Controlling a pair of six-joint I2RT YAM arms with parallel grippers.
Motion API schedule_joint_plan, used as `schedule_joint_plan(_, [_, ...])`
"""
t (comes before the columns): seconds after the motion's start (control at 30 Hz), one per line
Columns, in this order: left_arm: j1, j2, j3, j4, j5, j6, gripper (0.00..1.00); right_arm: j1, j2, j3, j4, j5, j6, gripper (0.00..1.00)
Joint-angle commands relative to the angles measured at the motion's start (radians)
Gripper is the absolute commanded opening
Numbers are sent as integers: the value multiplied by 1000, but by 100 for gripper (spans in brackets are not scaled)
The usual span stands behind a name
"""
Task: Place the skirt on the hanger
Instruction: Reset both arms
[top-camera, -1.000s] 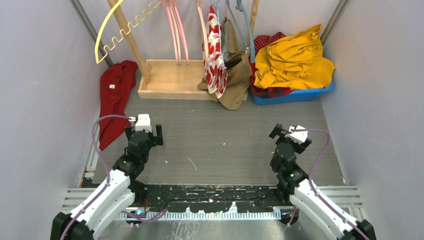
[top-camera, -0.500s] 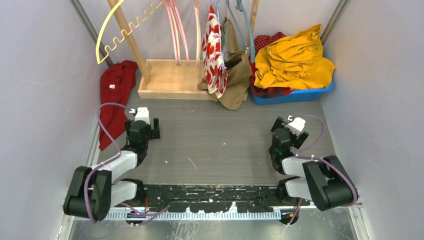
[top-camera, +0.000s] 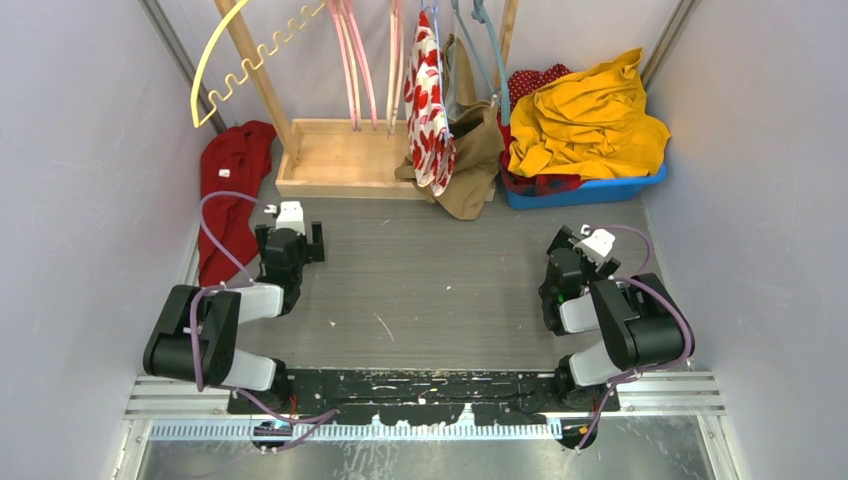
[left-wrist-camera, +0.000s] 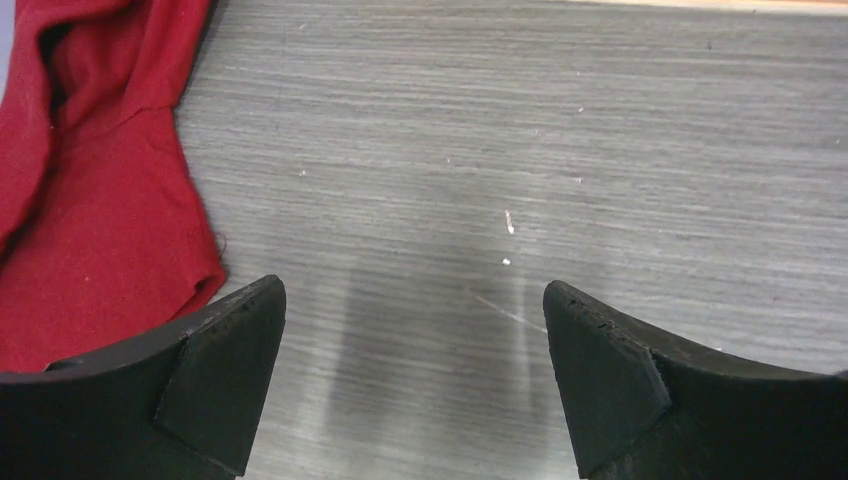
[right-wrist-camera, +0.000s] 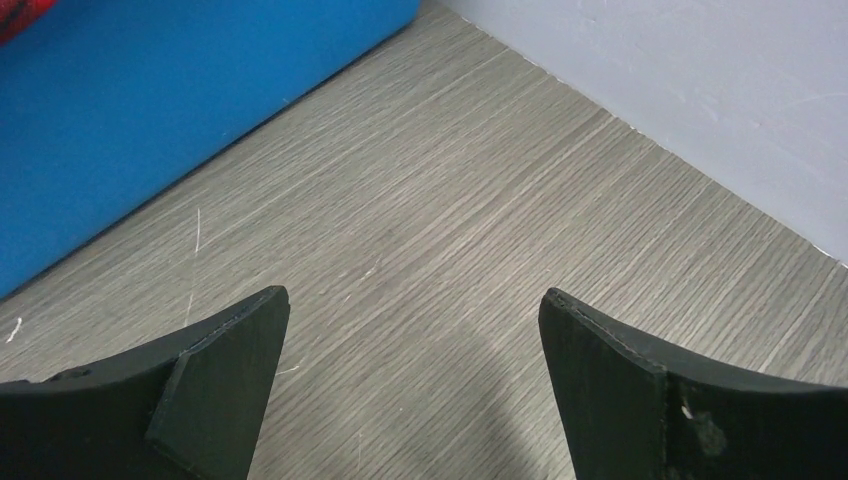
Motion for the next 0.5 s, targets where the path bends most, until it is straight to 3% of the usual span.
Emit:
schedule_joint_plan(0.0, [6,78,11,244,-19,32,99,-6,-31,41,57,4,20,100])
schedule_joint_plan(0.27, [44,113,14,264,23,0,99,-7,-3,68,39,-91,-31,100])
schedule_joint_plan(0.47, [46,114,13,264,23,0,99,-24,31,128,-54,-281,-64,100])
